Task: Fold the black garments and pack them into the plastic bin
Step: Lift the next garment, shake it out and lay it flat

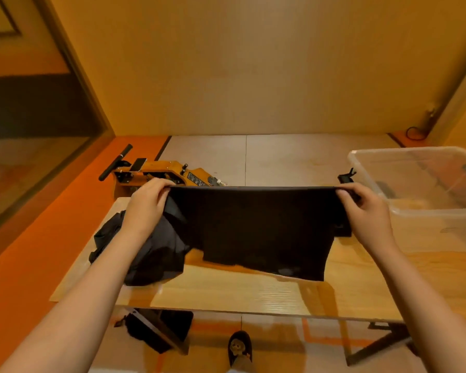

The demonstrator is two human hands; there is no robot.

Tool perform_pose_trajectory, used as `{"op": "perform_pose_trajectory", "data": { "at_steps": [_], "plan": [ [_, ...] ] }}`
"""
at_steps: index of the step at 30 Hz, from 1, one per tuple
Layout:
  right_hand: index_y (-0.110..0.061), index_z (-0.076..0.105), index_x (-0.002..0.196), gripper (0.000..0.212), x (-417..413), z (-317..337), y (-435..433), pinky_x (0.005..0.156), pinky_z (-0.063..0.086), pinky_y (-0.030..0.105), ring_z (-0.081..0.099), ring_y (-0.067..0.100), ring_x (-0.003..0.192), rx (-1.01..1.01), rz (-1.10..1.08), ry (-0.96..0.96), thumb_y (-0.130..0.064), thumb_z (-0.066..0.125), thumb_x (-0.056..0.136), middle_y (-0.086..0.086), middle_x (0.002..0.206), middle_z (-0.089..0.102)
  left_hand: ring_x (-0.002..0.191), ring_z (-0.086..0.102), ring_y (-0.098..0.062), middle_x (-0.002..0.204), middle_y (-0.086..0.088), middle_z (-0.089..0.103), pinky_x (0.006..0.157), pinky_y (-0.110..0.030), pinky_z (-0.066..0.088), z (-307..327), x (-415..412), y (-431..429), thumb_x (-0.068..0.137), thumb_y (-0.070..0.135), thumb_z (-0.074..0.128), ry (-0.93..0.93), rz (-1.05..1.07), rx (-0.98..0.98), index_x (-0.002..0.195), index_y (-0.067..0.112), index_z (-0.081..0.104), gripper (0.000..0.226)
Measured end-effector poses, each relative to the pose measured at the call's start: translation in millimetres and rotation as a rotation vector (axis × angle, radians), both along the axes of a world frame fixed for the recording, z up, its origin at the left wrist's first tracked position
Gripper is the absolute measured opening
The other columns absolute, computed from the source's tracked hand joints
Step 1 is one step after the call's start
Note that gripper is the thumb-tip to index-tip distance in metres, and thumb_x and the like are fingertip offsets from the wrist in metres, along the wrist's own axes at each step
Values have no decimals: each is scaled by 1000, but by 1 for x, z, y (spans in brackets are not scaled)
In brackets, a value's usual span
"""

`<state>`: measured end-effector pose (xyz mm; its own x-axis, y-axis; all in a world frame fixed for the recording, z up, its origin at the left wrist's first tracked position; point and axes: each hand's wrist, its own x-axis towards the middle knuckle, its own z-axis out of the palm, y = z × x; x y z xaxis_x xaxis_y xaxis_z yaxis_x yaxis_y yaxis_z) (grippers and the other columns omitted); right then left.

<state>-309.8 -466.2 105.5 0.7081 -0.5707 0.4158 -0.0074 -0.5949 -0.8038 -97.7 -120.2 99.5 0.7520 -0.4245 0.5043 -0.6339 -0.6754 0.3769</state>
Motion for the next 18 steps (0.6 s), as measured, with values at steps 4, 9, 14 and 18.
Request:
{"op": "perform_pose_trajectory", "data": {
  "at_steps": [4,9,14,18],
  "plan": [
    [-17,67,90,13,14,41,13,63,44,8,61,-4,79,124,161,-80,-12,56,95,-11,79,66,107,59,-27,111,-8,66,92,-39,46,42,29,7,93,-1,53,-26,58,29,109,7,66,22],
    [-16,70,89,14,30,58,40,65,48,16,64,8,80,218,326,-74,-12,57,93,-3,82,69,103,60,-27,106,-7,67,91,-41,47,81,62,21,91,3,57,-90,151,8,104,10,67,18],
    [-12,70,88,15,33,50,54,46,38,7,57,-2,52,364,340,-66,-9,56,92,-8,64,65,104,59,-25,106,-5,68,96,-44,46,114,102,-13,90,6,59,-184,139,50,105,12,69,19],
    [-8,71,82,19,28,15,36,51,44,13,61,3,61,583,218,-51,-4,56,92,-1,69,69,97,60,-29,100,-5,70,87,-41,44,117,142,-99,88,4,60,-202,-23,122,99,15,71,19]
  ]
}}
